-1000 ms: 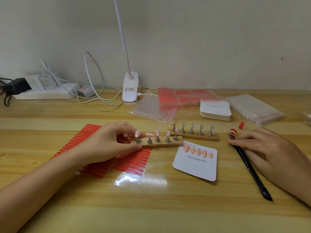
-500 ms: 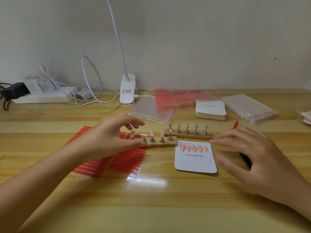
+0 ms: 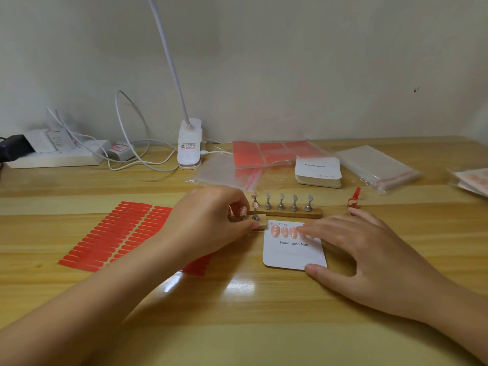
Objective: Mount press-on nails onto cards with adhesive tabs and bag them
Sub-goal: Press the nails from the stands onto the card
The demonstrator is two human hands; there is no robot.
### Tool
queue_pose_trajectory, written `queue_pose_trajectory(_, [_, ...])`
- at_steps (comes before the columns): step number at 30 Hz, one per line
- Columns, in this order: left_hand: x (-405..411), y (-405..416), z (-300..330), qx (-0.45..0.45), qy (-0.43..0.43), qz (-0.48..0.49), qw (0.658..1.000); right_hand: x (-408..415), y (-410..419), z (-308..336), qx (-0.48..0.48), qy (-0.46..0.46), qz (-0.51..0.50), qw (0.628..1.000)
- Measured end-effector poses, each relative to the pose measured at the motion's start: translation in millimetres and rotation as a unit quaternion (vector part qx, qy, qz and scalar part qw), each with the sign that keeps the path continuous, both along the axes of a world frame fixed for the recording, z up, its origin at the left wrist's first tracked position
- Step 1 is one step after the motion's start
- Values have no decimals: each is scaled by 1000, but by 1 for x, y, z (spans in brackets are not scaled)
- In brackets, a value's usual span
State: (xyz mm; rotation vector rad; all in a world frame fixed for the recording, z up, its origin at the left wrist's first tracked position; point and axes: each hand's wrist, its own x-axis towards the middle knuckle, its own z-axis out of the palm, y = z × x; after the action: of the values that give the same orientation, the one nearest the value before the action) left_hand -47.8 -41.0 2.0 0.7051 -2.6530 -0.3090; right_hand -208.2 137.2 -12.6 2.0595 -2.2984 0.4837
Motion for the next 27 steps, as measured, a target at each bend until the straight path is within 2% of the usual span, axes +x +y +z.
queue_pose_trajectory(6, [-1, 2, -3, 5, 9, -1, 1000, -13, 7, 5, 22, 5, 10, 1000])
queue_pose_trajectory(13, [3, -4, 2, 91, 10, -12, 996, -17, 1, 14, -31, -40, 8, 999])
queue_pose_trajectory(21, [-6, 4, 0, 63, 29, 7, 998, 4, -41, 31, -113, -88, 14, 990])
queue_pose_trajectory(27, [-9, 7, -6, 33, 59, 20, 998, 17, -68, 24, -110, -57, 16, 992])
